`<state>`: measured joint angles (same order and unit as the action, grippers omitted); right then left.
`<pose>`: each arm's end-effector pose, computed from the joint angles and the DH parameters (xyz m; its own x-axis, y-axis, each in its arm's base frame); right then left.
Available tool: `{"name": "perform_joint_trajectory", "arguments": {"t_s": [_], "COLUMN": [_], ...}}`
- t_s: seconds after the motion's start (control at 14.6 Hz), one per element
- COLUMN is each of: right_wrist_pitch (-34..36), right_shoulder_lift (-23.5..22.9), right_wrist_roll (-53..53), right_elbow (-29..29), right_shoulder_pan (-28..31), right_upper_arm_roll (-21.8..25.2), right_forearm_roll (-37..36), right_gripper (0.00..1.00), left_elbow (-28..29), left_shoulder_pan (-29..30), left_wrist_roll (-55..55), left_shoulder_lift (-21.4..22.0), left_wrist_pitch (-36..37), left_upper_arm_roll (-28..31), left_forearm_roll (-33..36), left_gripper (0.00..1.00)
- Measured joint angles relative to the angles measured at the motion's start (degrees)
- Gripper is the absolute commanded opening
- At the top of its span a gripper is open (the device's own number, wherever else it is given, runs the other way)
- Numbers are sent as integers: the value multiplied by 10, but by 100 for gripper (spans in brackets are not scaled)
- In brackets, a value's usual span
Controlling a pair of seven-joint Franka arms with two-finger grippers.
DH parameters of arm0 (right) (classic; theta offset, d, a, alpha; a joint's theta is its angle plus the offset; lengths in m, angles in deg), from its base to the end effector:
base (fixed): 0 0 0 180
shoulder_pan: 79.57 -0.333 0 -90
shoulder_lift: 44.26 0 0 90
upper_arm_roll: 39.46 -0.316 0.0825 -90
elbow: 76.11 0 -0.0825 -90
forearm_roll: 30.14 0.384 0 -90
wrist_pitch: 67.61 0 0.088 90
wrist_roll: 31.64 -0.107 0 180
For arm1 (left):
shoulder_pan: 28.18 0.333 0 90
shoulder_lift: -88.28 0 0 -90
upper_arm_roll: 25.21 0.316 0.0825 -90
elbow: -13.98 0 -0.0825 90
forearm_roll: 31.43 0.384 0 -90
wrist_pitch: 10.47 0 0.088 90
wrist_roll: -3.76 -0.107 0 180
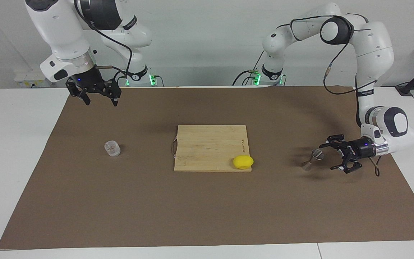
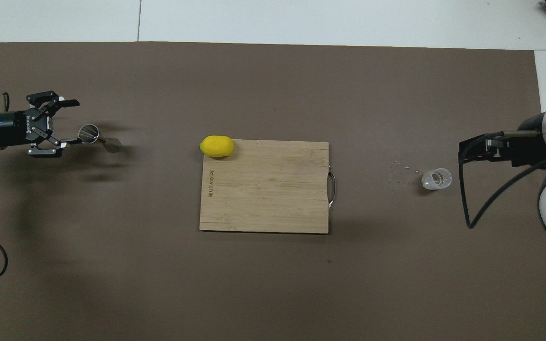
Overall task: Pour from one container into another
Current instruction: 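Position the open left gripper around the small metal cup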
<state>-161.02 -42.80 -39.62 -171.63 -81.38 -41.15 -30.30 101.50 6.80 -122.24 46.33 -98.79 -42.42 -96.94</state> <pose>0.5491 0.0335 0.5981 0.9969 -0.0780 -0.0108 -0.0779 -0.9969 0.0051 0.6540 0.1430 0.2796 0.0449 -0.1177 0.9920 -0.9942 -0.1028 0.0328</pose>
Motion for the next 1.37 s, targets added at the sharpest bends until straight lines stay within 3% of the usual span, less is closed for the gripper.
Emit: {"name": "perform_joint_trajectory", "arguments": {"t_s": [1.37], "right_wrist_pitch": [0], "right_shoulder_lift": [0], "right_wrist_roll": [0], "right_elbow": [0], "right_shoulder_pan": [0], "right_upper_arm_roll": [0], "right_forearm_roll": [0], "right_gripper": [100], "left_elbow": [56], "left_shoulder_pan": [12], "left_wrist_roll": [-30], "left_shoulder_lift": [-2], "left_wrist_pitch": [31], "left_upper_arm_roll": [-3], "left_forearm_roll": [23], "left_gripper": [97]}}
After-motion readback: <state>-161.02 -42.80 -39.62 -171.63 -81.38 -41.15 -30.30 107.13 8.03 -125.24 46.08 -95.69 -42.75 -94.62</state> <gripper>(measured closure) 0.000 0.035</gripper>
